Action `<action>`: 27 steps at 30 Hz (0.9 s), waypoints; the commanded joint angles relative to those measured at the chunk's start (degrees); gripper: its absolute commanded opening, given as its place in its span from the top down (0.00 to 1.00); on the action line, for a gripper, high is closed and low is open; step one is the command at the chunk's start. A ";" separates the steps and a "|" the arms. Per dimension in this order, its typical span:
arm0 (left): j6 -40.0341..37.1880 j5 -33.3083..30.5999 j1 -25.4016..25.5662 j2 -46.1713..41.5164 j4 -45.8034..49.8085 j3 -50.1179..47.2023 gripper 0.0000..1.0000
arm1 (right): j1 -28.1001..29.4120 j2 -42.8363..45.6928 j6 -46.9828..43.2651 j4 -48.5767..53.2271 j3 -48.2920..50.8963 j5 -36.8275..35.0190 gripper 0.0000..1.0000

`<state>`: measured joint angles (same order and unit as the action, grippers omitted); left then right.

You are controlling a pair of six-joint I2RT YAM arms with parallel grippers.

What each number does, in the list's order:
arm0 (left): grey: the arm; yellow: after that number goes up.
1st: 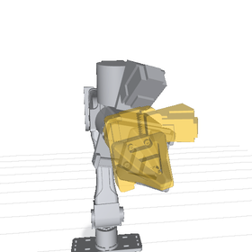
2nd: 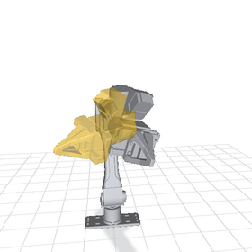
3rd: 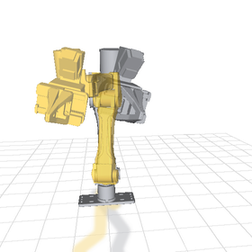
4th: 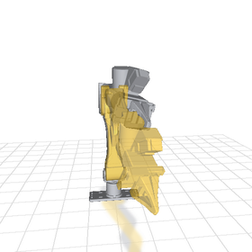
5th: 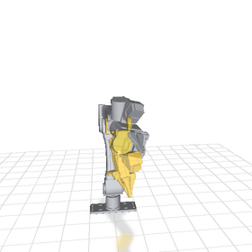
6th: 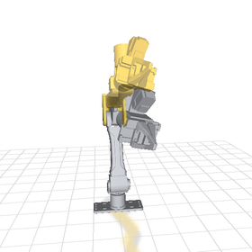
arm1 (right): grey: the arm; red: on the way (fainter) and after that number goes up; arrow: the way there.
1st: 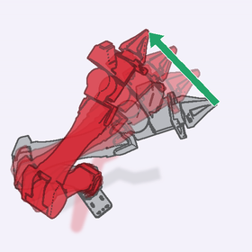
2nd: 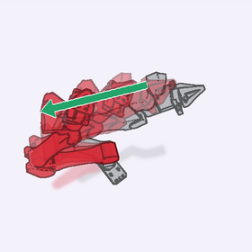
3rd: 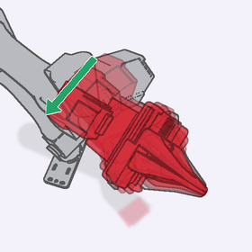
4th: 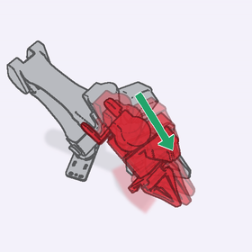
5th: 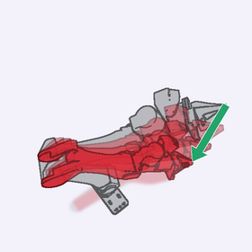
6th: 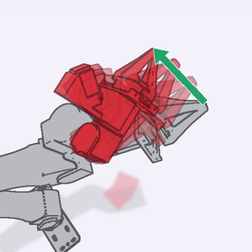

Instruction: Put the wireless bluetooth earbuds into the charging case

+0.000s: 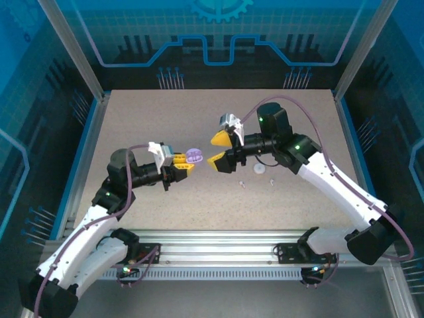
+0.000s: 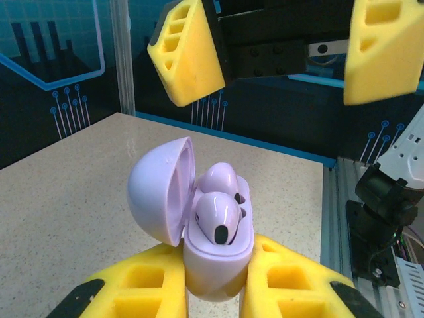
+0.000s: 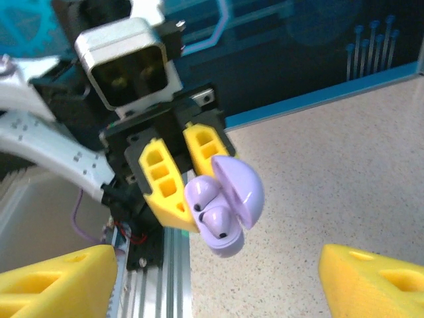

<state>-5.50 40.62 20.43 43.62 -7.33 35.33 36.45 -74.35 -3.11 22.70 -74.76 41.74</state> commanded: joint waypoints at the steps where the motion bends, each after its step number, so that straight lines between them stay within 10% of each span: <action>1: -1.72 1.89 0.64 0.03 0.66 1.85 0.93 | 1.07 -1.95 -12.12 5.40 -1.15 3.52 0.19; 27: -1.89 0.83 1.02 -0.35 1.35 1.58 0.92 | 5.47 -5.39 -20.62 -0.72 -0.90 5.99 0.24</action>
<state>-6.20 40.84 20.86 43.44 -6.46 35.42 40.97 -80.75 -22.61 24.62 -75.77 44.60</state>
